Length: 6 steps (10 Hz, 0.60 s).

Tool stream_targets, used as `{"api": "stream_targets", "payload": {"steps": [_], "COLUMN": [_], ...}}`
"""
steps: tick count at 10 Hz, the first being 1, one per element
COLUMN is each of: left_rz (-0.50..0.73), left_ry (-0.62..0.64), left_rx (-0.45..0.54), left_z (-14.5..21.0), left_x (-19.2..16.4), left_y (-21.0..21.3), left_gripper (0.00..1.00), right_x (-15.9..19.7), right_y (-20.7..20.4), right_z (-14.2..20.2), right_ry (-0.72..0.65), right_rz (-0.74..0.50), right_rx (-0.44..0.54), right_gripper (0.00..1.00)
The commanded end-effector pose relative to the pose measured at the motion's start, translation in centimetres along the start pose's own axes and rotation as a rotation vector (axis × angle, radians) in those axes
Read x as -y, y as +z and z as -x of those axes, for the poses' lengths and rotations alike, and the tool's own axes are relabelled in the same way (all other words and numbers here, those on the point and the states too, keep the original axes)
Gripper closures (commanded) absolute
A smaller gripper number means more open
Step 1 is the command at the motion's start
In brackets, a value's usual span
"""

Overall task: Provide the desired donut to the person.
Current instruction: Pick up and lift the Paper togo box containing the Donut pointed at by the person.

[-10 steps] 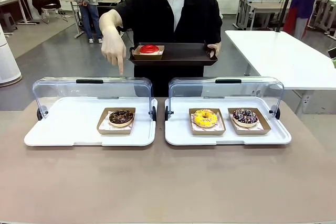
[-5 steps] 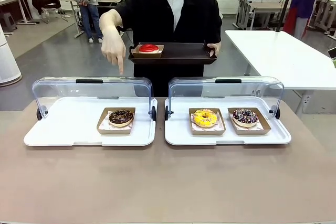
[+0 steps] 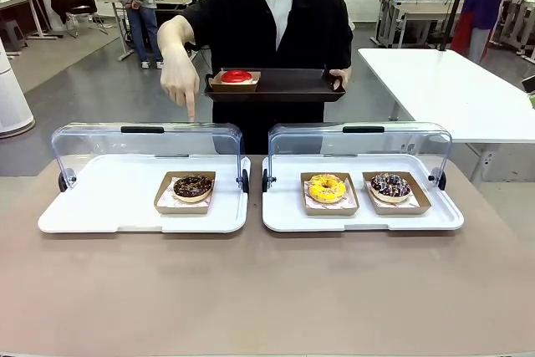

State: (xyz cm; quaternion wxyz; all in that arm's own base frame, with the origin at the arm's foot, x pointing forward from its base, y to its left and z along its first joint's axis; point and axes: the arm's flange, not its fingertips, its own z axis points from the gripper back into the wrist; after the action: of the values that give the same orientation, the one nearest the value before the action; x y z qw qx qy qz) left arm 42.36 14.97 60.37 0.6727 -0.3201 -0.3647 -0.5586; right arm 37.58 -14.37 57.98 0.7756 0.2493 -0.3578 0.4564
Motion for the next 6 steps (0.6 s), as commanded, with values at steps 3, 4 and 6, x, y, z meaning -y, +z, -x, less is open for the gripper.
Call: {"api": "stream_targets", "payload": {"steps": [3, 4, 6], "left_rz": [-0.009, -0.009, -0.009], "left_ry": [-0.005, -0.005, -0.005], "left_rx": [0.003, 0.003, 0.003], "left_z": [-0.05, -0.05, -0.05], "left_x": [-0.09, -0.09, -0.09], "left_y": [0.05, 0.05, 0.05], "left_gripper": [0.0, 0.0, 0.0], "right_x": [0.21, 0.21, 0.21], "right_y": [-0.03, -0.03, -0.03], "right_z": [-0.14, -0.14, -0.14], "right_ry": [0.016, 0.016, 0.016], "right_rz": [-0.008, -0.008, -0.008], "right_rx": [0.034, 0.034, 0.034], "right_gripper": [0.0, 0.0, 0.0]}}
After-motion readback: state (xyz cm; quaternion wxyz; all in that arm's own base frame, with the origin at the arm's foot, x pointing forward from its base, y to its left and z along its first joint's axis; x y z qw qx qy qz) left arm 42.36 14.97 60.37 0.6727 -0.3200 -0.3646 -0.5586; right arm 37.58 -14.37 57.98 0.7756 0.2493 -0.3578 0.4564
